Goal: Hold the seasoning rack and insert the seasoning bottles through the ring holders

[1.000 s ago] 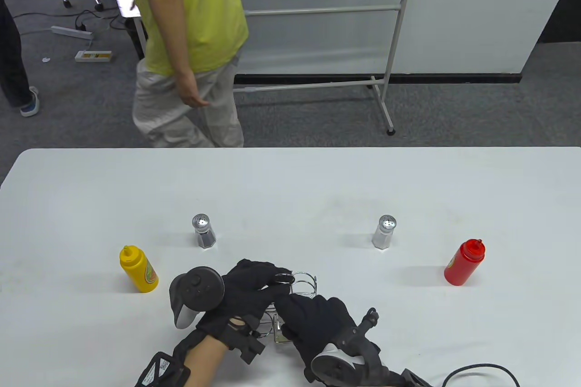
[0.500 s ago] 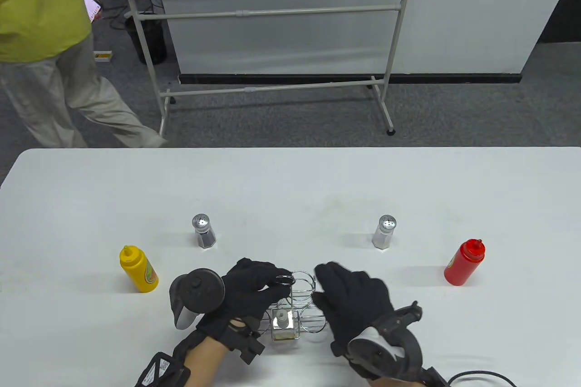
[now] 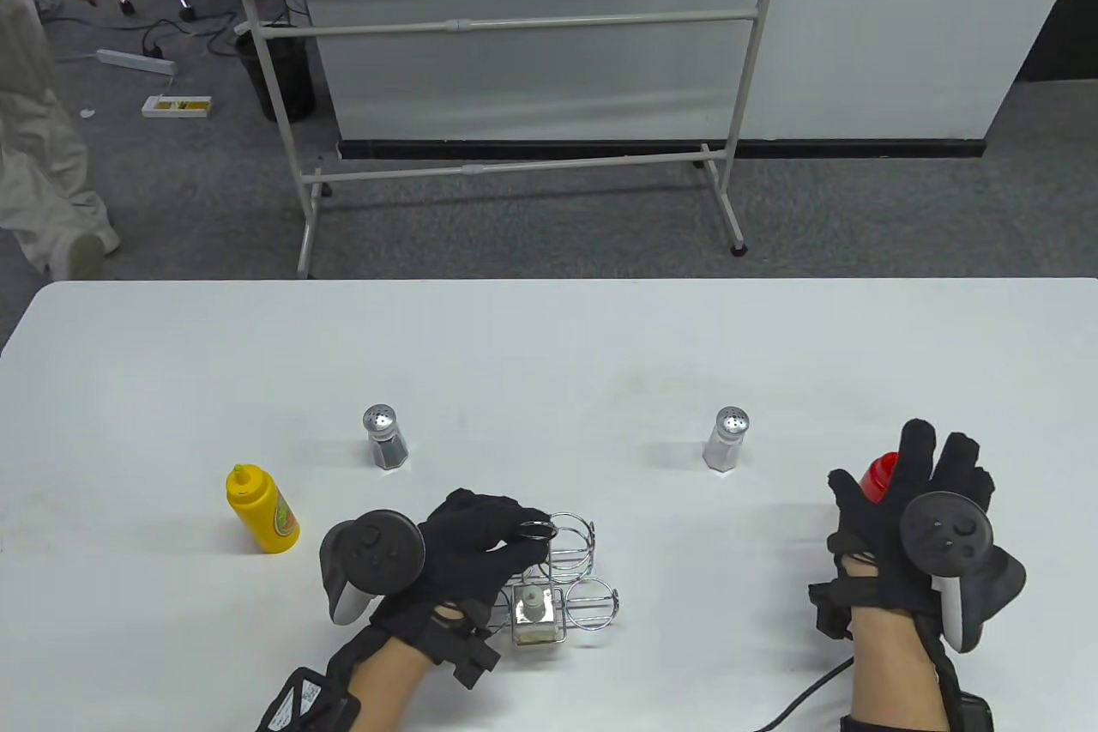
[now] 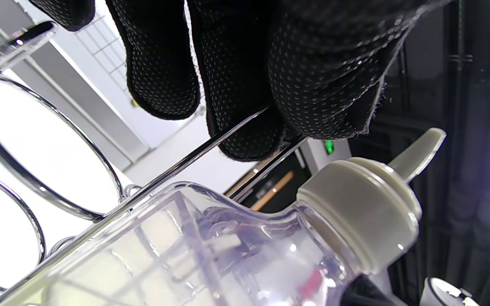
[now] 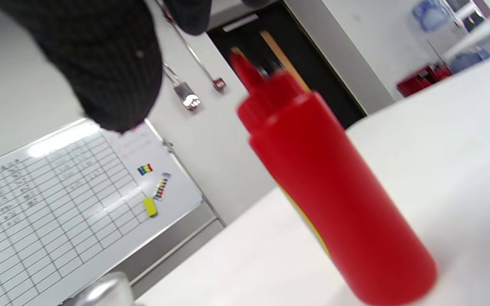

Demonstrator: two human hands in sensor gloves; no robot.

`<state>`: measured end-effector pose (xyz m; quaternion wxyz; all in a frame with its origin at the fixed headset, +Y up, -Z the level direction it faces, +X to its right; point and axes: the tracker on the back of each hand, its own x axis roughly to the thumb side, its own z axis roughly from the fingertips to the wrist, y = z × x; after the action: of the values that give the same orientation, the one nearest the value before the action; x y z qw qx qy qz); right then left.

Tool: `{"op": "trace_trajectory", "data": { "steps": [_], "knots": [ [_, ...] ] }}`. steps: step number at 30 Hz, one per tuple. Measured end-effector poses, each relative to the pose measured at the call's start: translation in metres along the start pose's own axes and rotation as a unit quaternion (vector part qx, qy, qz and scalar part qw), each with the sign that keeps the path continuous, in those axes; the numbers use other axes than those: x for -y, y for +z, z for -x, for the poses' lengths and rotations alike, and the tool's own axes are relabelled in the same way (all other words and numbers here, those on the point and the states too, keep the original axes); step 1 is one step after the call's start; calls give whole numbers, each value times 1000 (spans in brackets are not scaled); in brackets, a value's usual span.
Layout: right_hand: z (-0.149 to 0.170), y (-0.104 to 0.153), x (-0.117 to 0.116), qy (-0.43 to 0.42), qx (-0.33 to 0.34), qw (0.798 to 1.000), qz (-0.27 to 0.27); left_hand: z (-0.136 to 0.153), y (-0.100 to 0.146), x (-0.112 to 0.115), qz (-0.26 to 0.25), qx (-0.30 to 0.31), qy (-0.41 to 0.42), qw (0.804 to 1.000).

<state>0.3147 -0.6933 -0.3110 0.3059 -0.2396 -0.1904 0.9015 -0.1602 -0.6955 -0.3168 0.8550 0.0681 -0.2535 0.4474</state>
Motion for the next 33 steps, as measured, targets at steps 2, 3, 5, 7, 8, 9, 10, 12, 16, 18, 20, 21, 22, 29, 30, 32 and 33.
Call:
{"op": "trace_trajectory", "data": {
  "steps": [2, 3, 5, 7, 8, 9, 10, 12, 16, 18, 20, 21, 22, 29, 30, 32, 33],
  "knots": [
    [5, -3, -7, -8, -13, 1000, -13, 0, 0, 1, 1, 0, -3, 1000],
    [7, -5, -10, -7, -18, 1000, -15, 0, 0, 1, 2, 1, -4, 1000],
    [9, -6, -12, -1, -23, 1000, 1, 0, 0, 1, 3, 1, -5, 1000],
    [12, -10, -13, 2, -23, 1000, 16, 0, 0, 1, 3, 1, -5, 1000],
    [14, -11, -14, -4, -24, 999, 27, 0, 0, 1, 2, 1, -5, 1000],
    [15, -12, -15, -6, -24, 999, 37, 0, 0, 1, 2, 0, -5, 1000],
    [16, -14, -17, -2, -22, 999, 45, 0, 0, 1, 2, 0, -5, 1000],
    [17, -16, -20, 19, -20, 997, 67, 0, 0, 1, 2, 1, -5, 1000],
    [16, -17, -21, 49, 5, 991, 123, 0, 0, 1, 3, 1, -6, 1000],
    [12, -15, -20, 45, 12, 991, 128, 0, 0, 1, 3, 1, -6, 1000],
    [6, -14, -19, 42, 20, 990, 132, 0, 0, 1, 3, 1, -5, 1000],
    [1, -12, -17, 47, 33, 989, 134, 0, 0, 1, 2, 1, -4, 1000],
    [-3, -10, -15, 42, 43, 989, 137, 0, 0, 1, 2, 1, -4, 1000],
    [-67, 41, 24, -68, 214, 959, 173, -1, -1, 2, 5, 6, -6, 1000],
    [-76, 55, 27, -115, 239, 950, 162, -1, -1, 3, 6, 7, -6, 1000],
    [-89, 71, 28, -193, 269, 936, 120, -1, 0, 4, 7, 9, -7, 1000],
    [-96, 78, 26, -231, 282, 926, 95, -2, 0, 4, 8, 10, -7, 1000]
  ]
}}
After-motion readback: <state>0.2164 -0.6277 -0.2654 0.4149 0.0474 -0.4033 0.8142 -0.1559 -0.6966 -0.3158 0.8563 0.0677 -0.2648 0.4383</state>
